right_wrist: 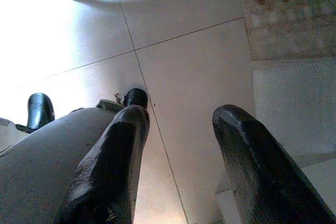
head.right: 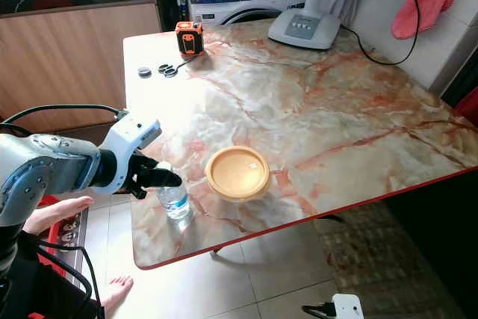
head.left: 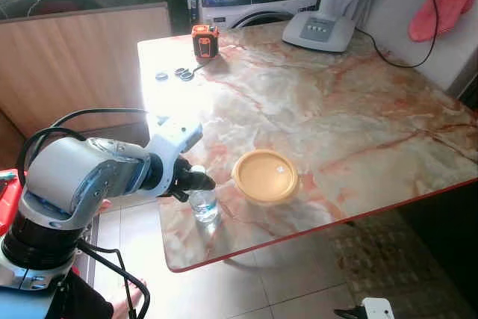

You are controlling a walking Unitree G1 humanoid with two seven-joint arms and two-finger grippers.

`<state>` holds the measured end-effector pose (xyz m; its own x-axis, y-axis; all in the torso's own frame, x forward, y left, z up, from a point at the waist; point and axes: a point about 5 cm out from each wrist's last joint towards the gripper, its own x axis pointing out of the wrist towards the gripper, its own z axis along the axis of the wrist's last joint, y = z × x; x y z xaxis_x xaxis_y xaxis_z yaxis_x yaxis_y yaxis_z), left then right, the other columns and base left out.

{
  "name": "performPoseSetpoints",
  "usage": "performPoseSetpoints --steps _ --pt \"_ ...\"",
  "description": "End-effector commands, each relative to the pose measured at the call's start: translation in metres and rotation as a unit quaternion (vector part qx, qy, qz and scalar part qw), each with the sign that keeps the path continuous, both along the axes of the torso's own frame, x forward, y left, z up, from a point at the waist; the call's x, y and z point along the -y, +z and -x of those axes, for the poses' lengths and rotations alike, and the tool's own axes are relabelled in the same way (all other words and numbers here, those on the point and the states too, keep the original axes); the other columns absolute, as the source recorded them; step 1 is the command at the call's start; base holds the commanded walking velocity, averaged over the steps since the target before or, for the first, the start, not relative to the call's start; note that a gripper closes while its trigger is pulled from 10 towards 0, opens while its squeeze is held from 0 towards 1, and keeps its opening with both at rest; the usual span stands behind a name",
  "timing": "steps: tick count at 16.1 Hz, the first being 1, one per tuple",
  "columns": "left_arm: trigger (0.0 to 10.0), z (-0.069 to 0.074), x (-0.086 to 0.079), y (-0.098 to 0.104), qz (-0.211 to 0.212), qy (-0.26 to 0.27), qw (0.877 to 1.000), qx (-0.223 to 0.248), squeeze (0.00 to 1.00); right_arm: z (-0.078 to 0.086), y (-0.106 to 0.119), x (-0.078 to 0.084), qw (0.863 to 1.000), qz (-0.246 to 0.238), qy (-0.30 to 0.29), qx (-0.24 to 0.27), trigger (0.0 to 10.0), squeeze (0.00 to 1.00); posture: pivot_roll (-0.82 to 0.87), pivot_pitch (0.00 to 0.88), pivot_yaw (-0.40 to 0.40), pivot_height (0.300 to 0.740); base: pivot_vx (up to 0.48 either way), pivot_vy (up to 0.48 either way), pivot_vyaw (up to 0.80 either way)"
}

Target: Restocking fridge

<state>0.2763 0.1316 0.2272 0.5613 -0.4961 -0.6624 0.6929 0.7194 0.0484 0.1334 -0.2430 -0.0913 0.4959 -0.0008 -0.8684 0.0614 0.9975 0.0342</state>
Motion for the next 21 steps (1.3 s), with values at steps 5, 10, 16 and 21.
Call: performPoseSetpoints --steps 5,10,16,21 --pt "0.0 -0.001 -0.002 -0.001 -0.047 0.014 0.998 0.038 0.0 0.003 -0.001 0.001 1.0 0.0 -0.003 -0.006 10.0 0.0 0.17 0.052 -0.033 0.74 0.0 0.0 0.0" --pt "0.0 -0.005 -0.005 0.009 -0.092 0.056 0.986 0.124 0.0 0.004 -0.002 0.0 1.0 -0.002 -0.006 -0.006 10.0 0.0 0.17 0.042 -0.032 0.74 0.0 0.0 0.0" --pt "10.0 -0.025 -0.042 0.03 -0.114 0.251 0.901 0.335 0.0 0.003 -0.001 0.0 1.0 -0.003 -0.006 -0.005 10.0 0.0 0.16 0.038 -0.045 0.74 0.0 0.0 0.0" --pt "10.0 -0.013 -0.037 0.027 -0.027 0.286 0.81 0.511 0.0 0.002 0.0 0.002 1.0 -0.001 -0.008 0.0 10.0 0.0 0.13 0.026 -0.065 0.74 0.0 0.0 0.0"
